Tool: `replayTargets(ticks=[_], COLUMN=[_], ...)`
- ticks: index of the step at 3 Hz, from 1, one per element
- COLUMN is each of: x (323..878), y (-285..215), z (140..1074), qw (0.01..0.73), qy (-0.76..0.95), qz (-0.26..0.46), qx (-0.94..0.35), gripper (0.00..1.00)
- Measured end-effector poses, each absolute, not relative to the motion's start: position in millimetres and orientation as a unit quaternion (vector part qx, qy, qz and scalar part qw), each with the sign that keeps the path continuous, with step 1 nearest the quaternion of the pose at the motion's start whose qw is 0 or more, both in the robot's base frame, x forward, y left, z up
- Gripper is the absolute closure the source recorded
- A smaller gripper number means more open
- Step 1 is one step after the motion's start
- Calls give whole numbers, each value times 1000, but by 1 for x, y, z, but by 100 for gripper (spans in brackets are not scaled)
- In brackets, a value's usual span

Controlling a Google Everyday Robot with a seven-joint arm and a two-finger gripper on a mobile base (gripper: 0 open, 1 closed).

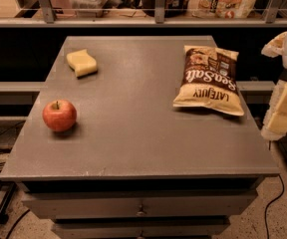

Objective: Pick sponge

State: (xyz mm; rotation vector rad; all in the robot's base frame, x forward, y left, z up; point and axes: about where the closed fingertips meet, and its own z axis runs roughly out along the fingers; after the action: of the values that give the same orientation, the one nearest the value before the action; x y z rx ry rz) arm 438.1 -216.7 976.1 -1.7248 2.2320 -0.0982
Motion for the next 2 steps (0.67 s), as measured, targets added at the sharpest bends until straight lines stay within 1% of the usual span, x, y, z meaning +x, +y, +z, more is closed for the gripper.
replayTargets(ticks=[1, 2], x=[439, 453], y=[-215, -199], z=[976, 977], qw=[163, 205], qy=[780, 767], qz=[-31, 8], qx=[-604, -608], gripper=[0, 0])
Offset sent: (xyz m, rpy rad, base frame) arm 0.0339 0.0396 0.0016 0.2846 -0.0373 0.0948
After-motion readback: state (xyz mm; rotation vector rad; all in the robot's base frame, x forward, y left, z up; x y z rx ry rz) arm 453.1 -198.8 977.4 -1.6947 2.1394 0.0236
